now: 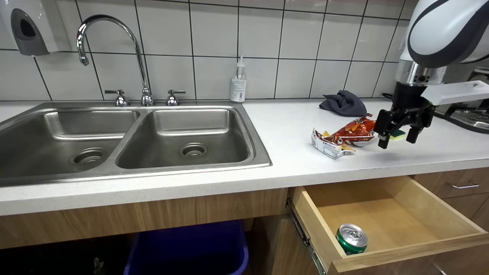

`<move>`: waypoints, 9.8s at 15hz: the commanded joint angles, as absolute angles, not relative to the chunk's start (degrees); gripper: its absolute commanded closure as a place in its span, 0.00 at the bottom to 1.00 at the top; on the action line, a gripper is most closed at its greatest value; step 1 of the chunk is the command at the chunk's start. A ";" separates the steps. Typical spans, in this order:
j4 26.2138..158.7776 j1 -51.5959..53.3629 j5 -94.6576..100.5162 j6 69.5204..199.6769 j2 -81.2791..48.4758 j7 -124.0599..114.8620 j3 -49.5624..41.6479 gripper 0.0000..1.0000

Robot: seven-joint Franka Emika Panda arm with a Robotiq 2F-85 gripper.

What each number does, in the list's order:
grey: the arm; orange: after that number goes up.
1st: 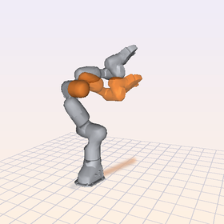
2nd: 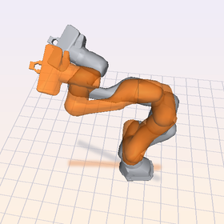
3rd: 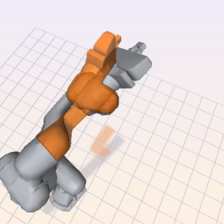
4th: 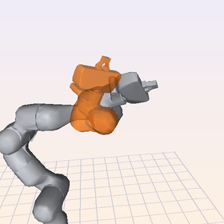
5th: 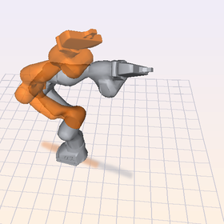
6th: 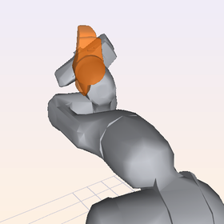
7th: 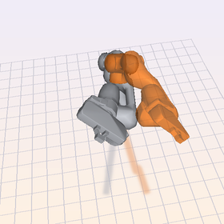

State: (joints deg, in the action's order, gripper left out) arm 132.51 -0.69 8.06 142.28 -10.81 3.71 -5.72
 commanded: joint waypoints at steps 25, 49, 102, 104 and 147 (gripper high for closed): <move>112.14 1.53 1.47 139.34 -23.53 -6.90 -1.90 0.00; 107.84 1.54 -0.41 139.97 -26.38 -14.61 -3.21 0.00; 116.94 -0.26 0.25 141.38 -16.22 -12.80 -4.88 1.00; 118.72 -0.30 0.50 141.16 -14.72 -12.09 -4.70 1.00; 149.63 -1.66 17.76 145.77 -2.87 -3.92 -3.62 1.00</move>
State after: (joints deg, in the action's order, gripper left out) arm 148.88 -1.54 15.90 143.80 -1.97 -3.23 -4.08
